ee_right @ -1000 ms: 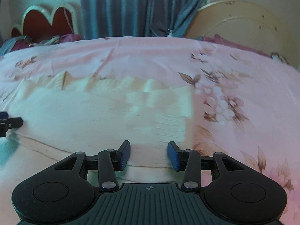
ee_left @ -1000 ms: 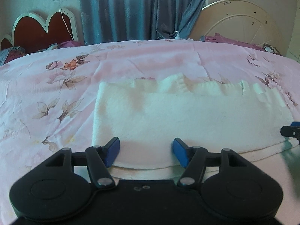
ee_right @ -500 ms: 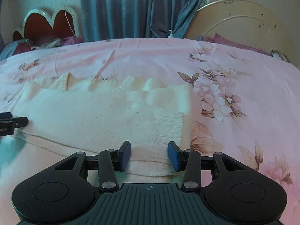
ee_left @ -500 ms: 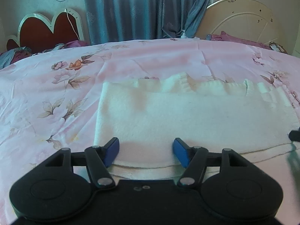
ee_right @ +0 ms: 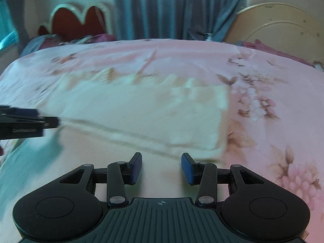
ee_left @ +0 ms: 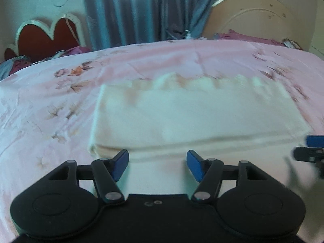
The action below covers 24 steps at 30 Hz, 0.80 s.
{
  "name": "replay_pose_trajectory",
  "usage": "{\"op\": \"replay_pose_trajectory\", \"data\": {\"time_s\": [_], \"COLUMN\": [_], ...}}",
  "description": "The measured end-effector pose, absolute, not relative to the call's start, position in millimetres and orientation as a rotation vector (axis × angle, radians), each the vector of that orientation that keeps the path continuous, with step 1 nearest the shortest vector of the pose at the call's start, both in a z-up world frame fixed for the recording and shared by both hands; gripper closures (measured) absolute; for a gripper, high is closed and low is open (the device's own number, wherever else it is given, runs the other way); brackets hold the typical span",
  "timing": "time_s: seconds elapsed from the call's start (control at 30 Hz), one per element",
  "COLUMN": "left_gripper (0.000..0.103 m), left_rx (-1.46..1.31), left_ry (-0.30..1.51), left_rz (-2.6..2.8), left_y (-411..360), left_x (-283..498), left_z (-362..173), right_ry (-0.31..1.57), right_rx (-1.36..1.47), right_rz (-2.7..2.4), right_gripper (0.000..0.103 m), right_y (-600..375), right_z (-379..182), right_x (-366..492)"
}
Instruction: Fold small clothes
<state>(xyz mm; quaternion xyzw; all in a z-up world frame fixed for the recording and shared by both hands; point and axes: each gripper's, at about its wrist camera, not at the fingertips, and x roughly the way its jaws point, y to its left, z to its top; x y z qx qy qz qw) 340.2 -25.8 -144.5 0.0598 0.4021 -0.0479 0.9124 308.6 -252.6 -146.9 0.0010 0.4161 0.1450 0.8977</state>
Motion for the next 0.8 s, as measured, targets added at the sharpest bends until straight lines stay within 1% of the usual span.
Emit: {"op": "replay_pose_trajectory", "data": {"time_s": [0.13,0.33,0.4,0.47,0.6,0.8], "left_gripper": [0.041,0.040,0.032,0.027,0.026,0.024], "left_rx": [0.119,0.147,0.156,0.139,0.137,0.123], "left_ry": [0.853,0.903,0.911,0.908,0.910,0.891], "left_rz": [-0.124,-0.085,-0.074,-0.059,-0.074,-0.121], "left_y": [-33.9,-17.3,-8.6,3.4,14.3,23.0], "left_x": [303.3,254.7,244.4,237.1,234.3,232.4], "left_z": [-146.9,-155.6,-161.3,-165.5,-166.2,-168.0], "right_ry": [0.871,0.883,0.896,0.871,0.885,0.877], "right_rx": [-0.019,-0.105,-0.130,-0.161,-0.131,-0.135], "right_rz": [0.384,0.463,0.447,0.424,0.338,0.204], "right_gripper": [0.060,0.060,0.060,0.060,0.060,0.060], "right_y": [-236.7,-229.9,-231.1,-234.0,-239.7,-244.7], "right_z": [-146.6,-155.0,-161.6,-168.9,-162.3,-167.4], "right_x": [282.4,235.6,223.8,216.1,211.6,187.3]}}
